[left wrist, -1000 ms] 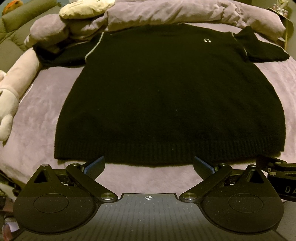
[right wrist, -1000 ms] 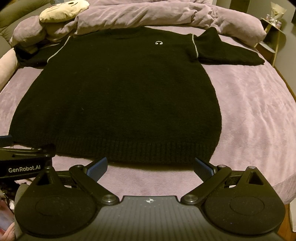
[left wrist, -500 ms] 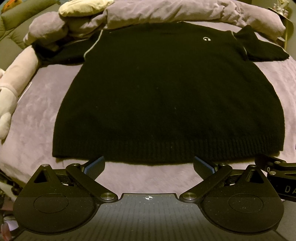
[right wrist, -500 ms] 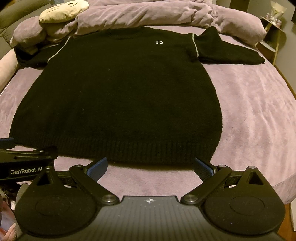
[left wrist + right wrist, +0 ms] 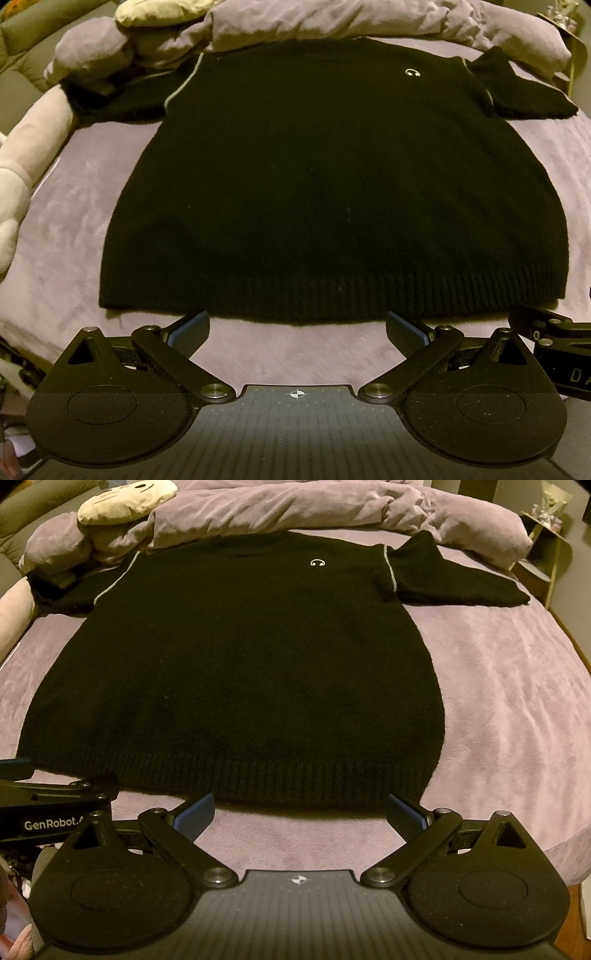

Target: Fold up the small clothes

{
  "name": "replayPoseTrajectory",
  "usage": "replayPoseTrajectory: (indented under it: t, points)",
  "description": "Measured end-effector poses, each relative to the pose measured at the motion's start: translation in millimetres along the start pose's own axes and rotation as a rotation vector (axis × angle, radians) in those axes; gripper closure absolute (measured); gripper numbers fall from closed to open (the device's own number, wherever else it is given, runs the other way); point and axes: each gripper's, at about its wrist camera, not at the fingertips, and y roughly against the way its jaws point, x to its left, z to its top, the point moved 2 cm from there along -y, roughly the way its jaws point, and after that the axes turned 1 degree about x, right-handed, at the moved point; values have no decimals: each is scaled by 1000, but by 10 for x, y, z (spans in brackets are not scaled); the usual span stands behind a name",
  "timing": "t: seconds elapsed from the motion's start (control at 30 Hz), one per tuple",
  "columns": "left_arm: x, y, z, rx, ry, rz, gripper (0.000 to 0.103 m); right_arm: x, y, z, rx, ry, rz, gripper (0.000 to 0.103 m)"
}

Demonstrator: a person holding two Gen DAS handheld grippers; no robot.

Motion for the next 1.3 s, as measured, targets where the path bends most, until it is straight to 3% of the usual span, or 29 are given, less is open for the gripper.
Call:
replayPoseTrajectory:
  t: [1.3]
  points:
    - [33, -44, -32, 27, 33, -13, 0, -13, -30, -11, 1, -2, 12, 4]
